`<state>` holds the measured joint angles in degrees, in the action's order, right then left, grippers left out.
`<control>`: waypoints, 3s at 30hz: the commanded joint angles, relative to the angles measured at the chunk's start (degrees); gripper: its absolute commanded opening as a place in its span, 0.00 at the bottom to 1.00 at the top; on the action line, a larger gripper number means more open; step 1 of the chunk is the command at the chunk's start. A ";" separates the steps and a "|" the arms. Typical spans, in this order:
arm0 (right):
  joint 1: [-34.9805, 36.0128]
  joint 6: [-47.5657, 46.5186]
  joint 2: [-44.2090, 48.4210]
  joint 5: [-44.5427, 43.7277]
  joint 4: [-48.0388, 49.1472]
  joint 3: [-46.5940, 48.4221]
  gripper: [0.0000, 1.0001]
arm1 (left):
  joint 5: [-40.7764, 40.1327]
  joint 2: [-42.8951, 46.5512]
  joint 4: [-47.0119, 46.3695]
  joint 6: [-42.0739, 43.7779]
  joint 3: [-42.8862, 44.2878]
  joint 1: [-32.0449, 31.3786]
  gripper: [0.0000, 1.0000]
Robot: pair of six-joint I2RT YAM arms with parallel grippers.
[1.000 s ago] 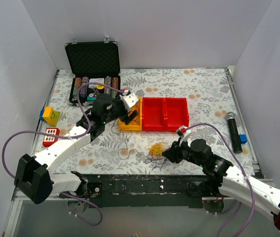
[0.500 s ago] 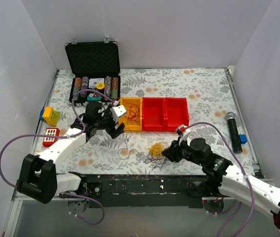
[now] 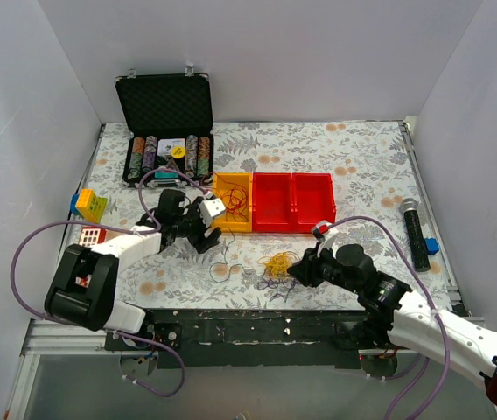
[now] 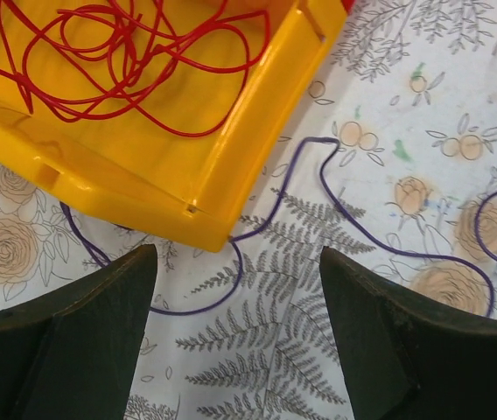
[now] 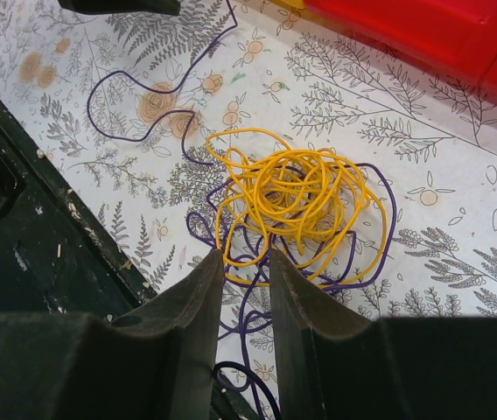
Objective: Untangle the cables
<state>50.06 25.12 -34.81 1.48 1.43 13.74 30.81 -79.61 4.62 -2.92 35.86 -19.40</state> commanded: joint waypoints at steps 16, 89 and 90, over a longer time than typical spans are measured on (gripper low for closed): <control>0.30 -1.66 -2.90 -1.12 3.23 2.52 0.34 | -0.84 -6.26 -8.32 -2.53 -0.35 0.50 0.20; 0.21 0.28 2.73 -3.76 -0.20 -0.03 0.29 | 4.00 -17.94 -15.17 -29.34 44.04 -11.71 0.00; 0.30 0.19 2.81 -3.85 -0.29 -0.03 0.29 | 3.74 -18.21 -15.34 -28.82 44.04 -11.80 0.00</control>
<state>50.06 25.34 -32.29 -1.54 0.67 13.50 35.48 -98.15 -9.02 -33.82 78.59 -30.61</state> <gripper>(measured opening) 0.292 0.018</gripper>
